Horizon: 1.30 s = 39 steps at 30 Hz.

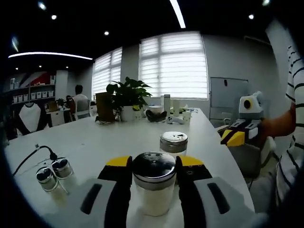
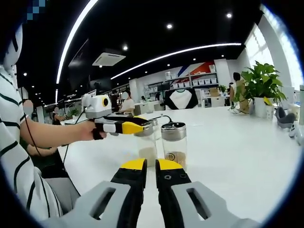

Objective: Rotate the seasoning bottle until the label or dispensing opening points toward the visible target arrow and the bottle remains upright within the marked orientation range

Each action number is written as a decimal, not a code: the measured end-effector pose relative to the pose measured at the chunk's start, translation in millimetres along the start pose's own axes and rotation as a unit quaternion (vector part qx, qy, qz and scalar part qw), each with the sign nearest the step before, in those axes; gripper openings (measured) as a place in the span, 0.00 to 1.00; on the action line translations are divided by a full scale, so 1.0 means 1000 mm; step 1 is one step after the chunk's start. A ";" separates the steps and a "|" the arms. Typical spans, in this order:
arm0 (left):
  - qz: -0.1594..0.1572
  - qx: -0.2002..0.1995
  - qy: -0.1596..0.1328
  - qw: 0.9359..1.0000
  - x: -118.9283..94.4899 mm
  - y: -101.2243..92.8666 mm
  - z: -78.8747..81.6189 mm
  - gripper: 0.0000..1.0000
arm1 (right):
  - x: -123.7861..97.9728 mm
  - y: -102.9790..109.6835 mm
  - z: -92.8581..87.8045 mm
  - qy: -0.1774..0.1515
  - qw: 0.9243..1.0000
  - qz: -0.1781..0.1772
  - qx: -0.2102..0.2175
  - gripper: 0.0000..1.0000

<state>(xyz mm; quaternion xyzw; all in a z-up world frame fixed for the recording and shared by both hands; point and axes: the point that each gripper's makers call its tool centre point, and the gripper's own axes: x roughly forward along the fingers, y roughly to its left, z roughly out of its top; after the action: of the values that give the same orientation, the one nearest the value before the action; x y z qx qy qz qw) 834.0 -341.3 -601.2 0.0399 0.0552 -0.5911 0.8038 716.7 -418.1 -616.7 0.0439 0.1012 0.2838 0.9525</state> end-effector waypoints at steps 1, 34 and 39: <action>-0.014 -0.001 -0.002 1.000 0.000 -0.001 0.000 0.39 | 0.000 0.000 0.000 0.000 1.000 0.001 -0.001 0.05; -0.102 -0.016 0.003 0.995 0.003 -0.003 0.002 0.39 | 0.002 0.000 -0.002 0.010 1.000 0.005 -0.015 0.06; -0.074 -0.003 0.010 0.997 0.004 -0.009 0.003 0.42 | 0.000 -0.001 -0.003 0.009 1.000 0.000 -0.011 0.07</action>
<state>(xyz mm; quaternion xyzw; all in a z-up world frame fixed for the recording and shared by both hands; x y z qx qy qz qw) 826.4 -348.3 -598.5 0.0391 0.0683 -0.6484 0.7572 716.1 -418.7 -619.8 0.0307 0.1064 0.2856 0.9519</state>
